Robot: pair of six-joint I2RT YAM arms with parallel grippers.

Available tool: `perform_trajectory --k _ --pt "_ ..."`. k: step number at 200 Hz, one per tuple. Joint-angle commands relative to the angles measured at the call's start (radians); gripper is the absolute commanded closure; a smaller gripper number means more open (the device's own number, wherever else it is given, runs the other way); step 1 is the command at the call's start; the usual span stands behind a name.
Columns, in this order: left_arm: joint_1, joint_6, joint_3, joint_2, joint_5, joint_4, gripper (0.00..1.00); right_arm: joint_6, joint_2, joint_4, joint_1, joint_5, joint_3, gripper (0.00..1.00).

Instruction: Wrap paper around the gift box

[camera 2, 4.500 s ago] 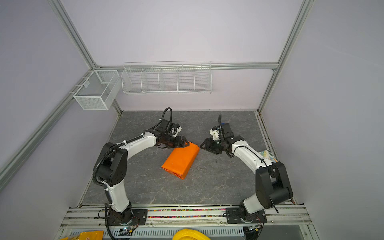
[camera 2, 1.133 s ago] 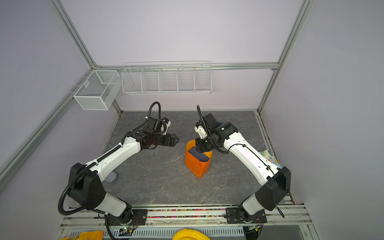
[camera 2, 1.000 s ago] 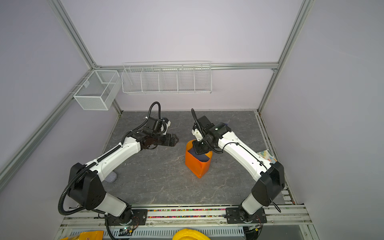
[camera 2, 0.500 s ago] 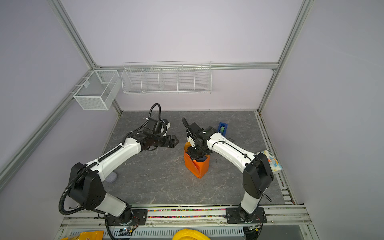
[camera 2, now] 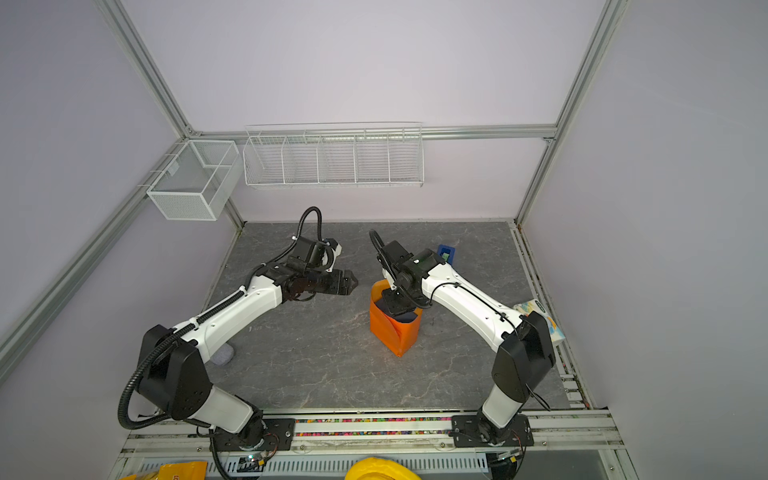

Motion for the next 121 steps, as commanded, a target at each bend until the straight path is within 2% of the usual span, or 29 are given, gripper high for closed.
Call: perform_trajectory --k 1,40,65,99,121 --pt "0.004 -0.01 -0.011 0.002 0.013 0.008 0.12 0.004 -0.014 -0.012 -0.004 0.015 -0.046 0.91" --pt "0.004 -0.006 -0.014 0.009 0.03 0.007 0.13 0.007 0.045 0.046 -0.005 -0.014 -0.135 0.92" --pt "0.005 -0.006 -0.015 0.015 0.051 0.012 0.13 0.01 0.048 0.048 -0.005 -0.027 -0.123 0.93" --pt "0.004 -0.014 -0.013 0.06 0.091 0.027 0.16 0.016 -0.04 0.008 -0.01 0.016 -0.004 0.88" --pt "0.005 -0.024 -0.01 0.098 0.128 0.037 0.2 0.044 -0.142 0.011 -0.041 0.037 0.006 0.83"
